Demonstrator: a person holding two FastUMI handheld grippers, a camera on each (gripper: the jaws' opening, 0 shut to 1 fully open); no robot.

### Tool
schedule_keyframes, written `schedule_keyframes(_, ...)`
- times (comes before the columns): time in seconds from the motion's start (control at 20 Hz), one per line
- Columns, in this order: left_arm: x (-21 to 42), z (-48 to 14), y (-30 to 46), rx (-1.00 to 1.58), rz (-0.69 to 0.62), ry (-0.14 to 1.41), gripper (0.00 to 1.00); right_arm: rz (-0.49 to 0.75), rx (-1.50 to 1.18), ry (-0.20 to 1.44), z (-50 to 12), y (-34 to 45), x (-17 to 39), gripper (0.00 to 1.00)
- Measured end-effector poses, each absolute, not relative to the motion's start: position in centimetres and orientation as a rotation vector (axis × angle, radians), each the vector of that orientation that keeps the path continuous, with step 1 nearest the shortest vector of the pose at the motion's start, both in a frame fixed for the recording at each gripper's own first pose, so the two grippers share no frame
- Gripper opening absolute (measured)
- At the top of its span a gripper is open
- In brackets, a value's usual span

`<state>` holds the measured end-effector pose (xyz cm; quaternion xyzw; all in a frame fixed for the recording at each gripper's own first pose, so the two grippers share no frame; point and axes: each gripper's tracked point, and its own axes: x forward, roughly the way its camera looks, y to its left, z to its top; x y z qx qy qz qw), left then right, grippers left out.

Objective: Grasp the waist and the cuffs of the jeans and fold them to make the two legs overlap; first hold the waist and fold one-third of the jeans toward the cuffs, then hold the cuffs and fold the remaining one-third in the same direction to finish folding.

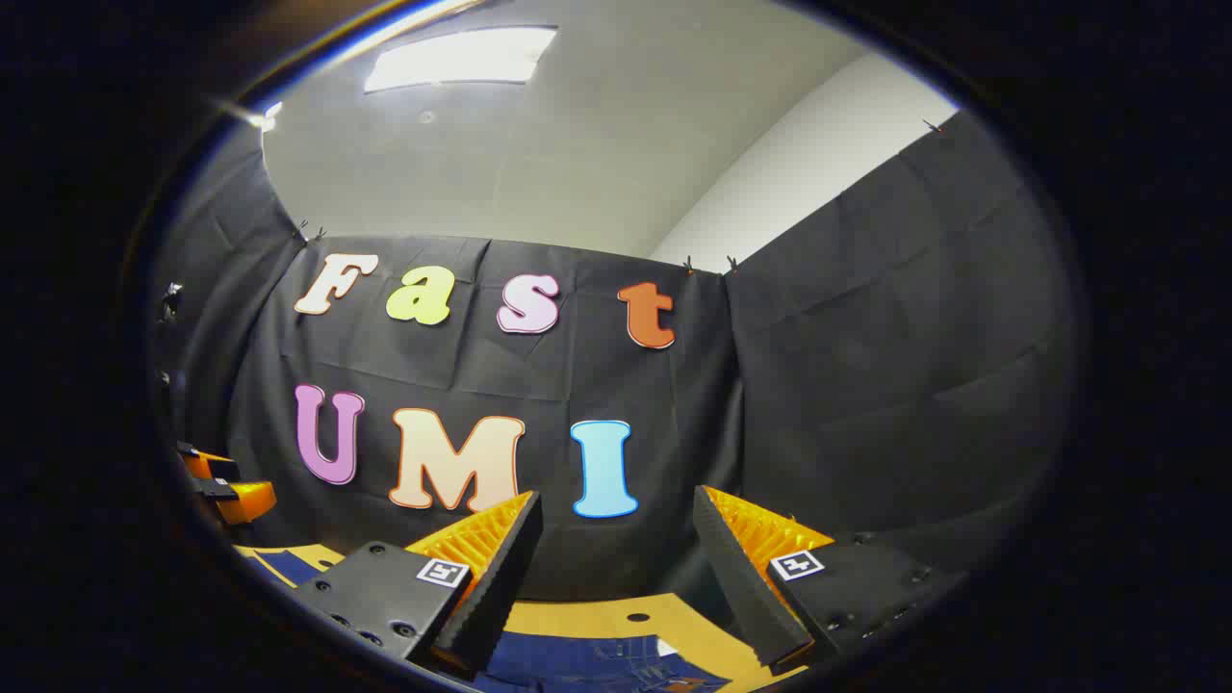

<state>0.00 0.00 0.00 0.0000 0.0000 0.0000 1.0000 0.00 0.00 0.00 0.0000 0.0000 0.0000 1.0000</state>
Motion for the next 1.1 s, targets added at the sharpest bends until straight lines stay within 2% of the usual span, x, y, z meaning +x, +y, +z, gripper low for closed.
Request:
schedule_keyframes(0.1, -0.1, -0.1, 0.2, -0.007, 0.005, -0.002, 0.98, 0.007, 0.011, -0.015, 0.8, 0.6, -0.2, 0.94)
schedule_keyframes(0.3, -0.4, -0.5, 0.9, -0.008, 0.022, -0.001, 0.98, 0.002, -0.002, -0.001, 0.6, 0.6, -0.3, 0.99)
schedule_keyframes(0.35, -0.5, -0.7, 1.1, -0.012, 0.028, 0.003, 0.98, 0.007, -0.003, 0.001, 0.6, 0.8, -0.2, 0.97)
schedule_keyframes(0.5, -0.7, -1.0, 1.8, -0.024, 0.050, 0.013, 0.96, 0.016, -0.038, 0.020, -0.3, 0.5, -0.2, 0.98)
schedule_keyframes(0.55, -0.8, -1.0, 2.1, -0.023, 0.061, 0.013, 1.00, 0.021, -0.058, 0.030, -0.8, 0.3, -0.4, 0.99)
schedule_keyframes(0.7, -1.1, -1.2, 3.2, -0.019, 0.093, 0.019, 1.00, 0.014, -0.124, 0.061, -2.6, -0.8, -0.4, 0.98)
schedule_keyframes(0.95, -2.1, -2.7, 4.6, -0.030, 0.141, 0.054, 0.97, 0.043, -0.212, 0.082, -4.7, -1.2, 0.2, 0.98)
schedule_keyframes(1.05, -2.3, -3.0, 5.0, -0.018, 0.151, 0.068, 0.94, 0.088, -0.277, 0.066, -5.1, -0.8, -0.2, 1.00)
schedule_keyframes(1.1, -2.4, -2.9, 5.3, -0.009, 0.158, 0.069, 0.95, 0.111, -0.313, 0.060, -5.5, -0.7, -0.4, 0.98)
